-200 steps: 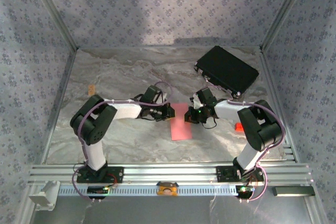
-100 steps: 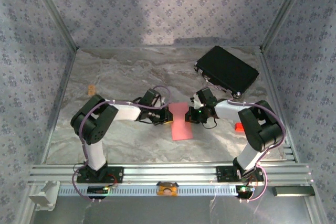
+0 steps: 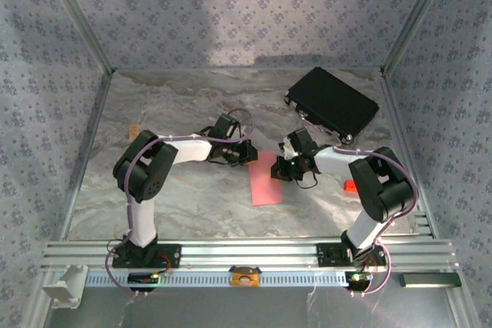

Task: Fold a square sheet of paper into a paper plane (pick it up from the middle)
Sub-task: Fold the triangle a second time at the center of the table.

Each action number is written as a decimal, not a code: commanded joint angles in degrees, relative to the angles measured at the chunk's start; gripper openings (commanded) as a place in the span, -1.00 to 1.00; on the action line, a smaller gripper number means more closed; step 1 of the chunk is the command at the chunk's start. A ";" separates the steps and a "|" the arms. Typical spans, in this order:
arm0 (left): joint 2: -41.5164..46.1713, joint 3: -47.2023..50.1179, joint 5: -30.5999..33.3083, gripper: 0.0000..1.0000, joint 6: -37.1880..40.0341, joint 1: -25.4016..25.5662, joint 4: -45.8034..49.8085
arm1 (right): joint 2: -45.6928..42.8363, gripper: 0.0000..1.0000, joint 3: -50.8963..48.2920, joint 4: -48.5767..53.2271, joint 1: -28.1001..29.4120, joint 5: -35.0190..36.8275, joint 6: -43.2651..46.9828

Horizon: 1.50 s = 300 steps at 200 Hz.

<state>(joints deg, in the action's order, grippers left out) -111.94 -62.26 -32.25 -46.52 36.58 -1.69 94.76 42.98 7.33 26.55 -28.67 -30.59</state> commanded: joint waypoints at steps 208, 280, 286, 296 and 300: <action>-4.55 -4.54 -0.02 -0.78 1.61 -2.39 3.46 | -23.00 -0.03 -12.94 9.59 -5.61 -8.73 -12.28; -6.27 -2.09 0.82 -0.79 1.02 -2.46 2.68 | -21.34 0.08 -15.29 8.97 -3.94 -10.11 -13.26; -6.27 -2.00 0.72 -0.79 0.98 -2.46 2.53 | -21.09 0.11 -15.42 8.68 -3.73 -10.12 -13.49; -6.25 -1.90 0.76 -0.79 0.90 -2.47 2.27 | -20.56 0.12 -15.71 7.42 -3.44 -10.77 -14.06; -6.27 -1.92 0.73 -0.79 0.85 -2.43 2.30 | -20.28 0.12 -15.81 6.84 -3.31 -11.14 -14.31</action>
<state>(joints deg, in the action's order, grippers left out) -116.09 -66.15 -32.36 -45.69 34.04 -0.19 73.14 28.32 15.44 22.39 -37.39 -43.13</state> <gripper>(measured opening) 0.106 0.557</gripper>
